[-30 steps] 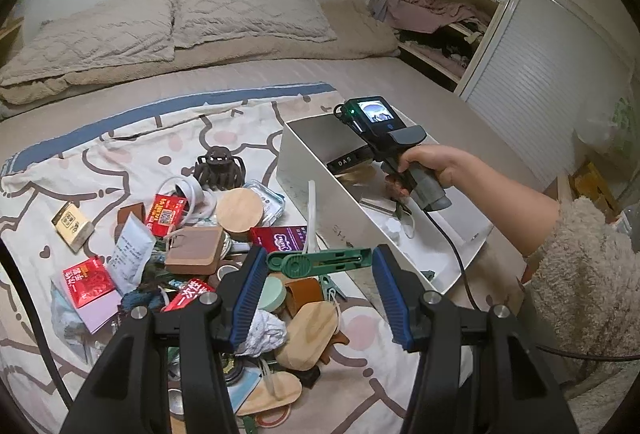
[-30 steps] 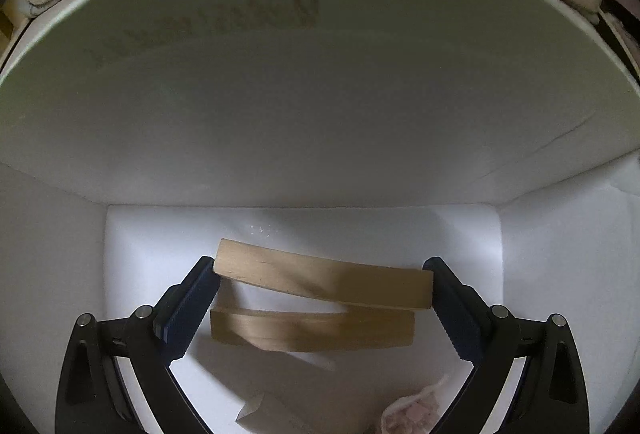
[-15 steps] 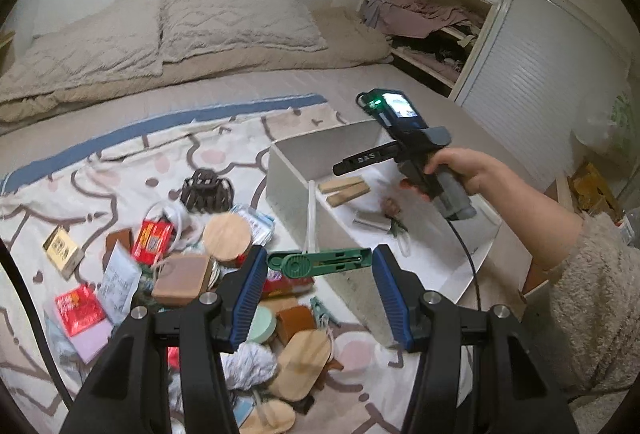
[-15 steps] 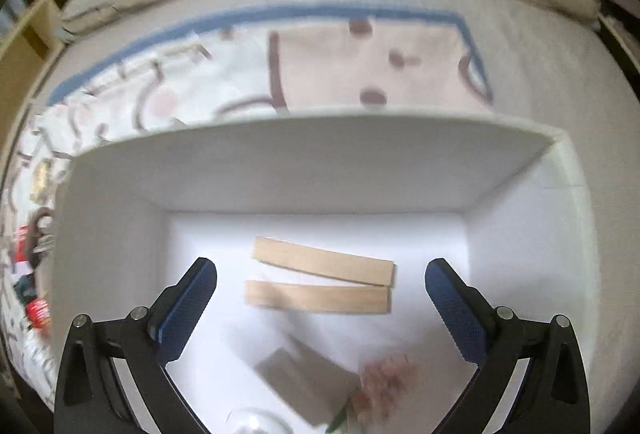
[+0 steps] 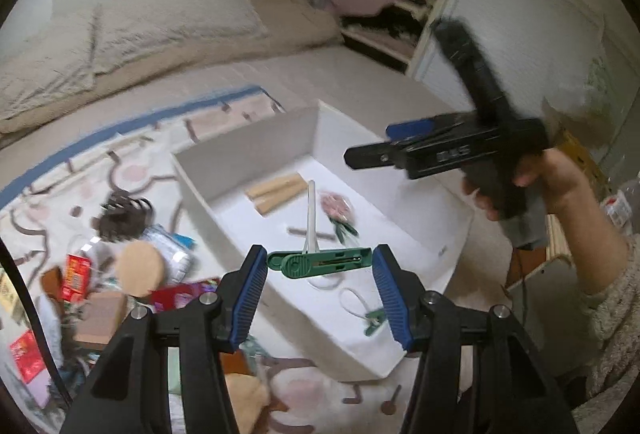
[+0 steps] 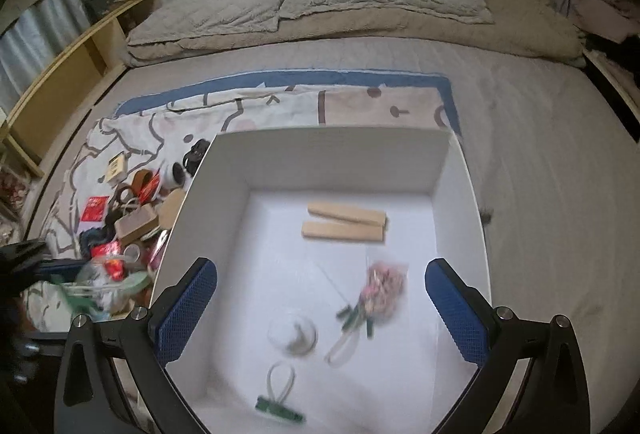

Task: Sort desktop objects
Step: 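Carry the green clothespin over the white box and open the left tool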

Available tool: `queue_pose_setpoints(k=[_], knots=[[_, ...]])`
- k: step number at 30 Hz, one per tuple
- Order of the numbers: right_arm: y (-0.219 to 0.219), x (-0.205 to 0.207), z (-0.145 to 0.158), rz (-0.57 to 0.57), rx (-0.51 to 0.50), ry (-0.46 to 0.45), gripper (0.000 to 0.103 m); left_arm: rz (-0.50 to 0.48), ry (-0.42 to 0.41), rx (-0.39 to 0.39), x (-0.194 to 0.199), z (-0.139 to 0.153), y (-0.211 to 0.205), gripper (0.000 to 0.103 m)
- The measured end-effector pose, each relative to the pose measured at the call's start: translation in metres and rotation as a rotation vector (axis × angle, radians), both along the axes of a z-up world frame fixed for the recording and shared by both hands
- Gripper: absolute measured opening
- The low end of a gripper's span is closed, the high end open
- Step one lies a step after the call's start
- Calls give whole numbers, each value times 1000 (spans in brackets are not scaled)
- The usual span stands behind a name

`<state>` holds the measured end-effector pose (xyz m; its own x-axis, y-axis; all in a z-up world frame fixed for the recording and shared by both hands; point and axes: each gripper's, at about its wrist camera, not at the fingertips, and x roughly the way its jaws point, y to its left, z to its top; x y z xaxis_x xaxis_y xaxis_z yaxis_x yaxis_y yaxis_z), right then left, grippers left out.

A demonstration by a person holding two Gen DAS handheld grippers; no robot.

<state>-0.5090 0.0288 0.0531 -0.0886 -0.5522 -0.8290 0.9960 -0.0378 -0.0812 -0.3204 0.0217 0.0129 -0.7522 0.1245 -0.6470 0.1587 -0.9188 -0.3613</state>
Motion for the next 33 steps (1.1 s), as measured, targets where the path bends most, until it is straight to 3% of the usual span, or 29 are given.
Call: queue_pose_setpoints(k=[4, 8, 16, 25, 29, 31, 33], knots=[[19, -3, -6, -30, -1, -20, 103, -52, -62, 21, -23, -16, 26, 54], [39, 0, -10, -46, -22, 17, 103, -86, -96, 23, -36, -28, 48, 54], [71, -6, -16, -107, -88, -19, 103, -2, -132, 92, -42, -43, 61, 54], [88, -2, -24, -122, -119, -15, 103, 131, -138, 64, -41, -51, 63, 55], [95, -2, -25, -138, -138, -25, 103, 139, -135, 48, -40, -53, 64, 55], [98, -2, -26, -146, -144, -29, 103, 133, -129, 42, -39, -52, 65, 63], [101, -2, -25, -146, -154, -18, 103, 169, -112, 40, -38, -48, 66, 79]])
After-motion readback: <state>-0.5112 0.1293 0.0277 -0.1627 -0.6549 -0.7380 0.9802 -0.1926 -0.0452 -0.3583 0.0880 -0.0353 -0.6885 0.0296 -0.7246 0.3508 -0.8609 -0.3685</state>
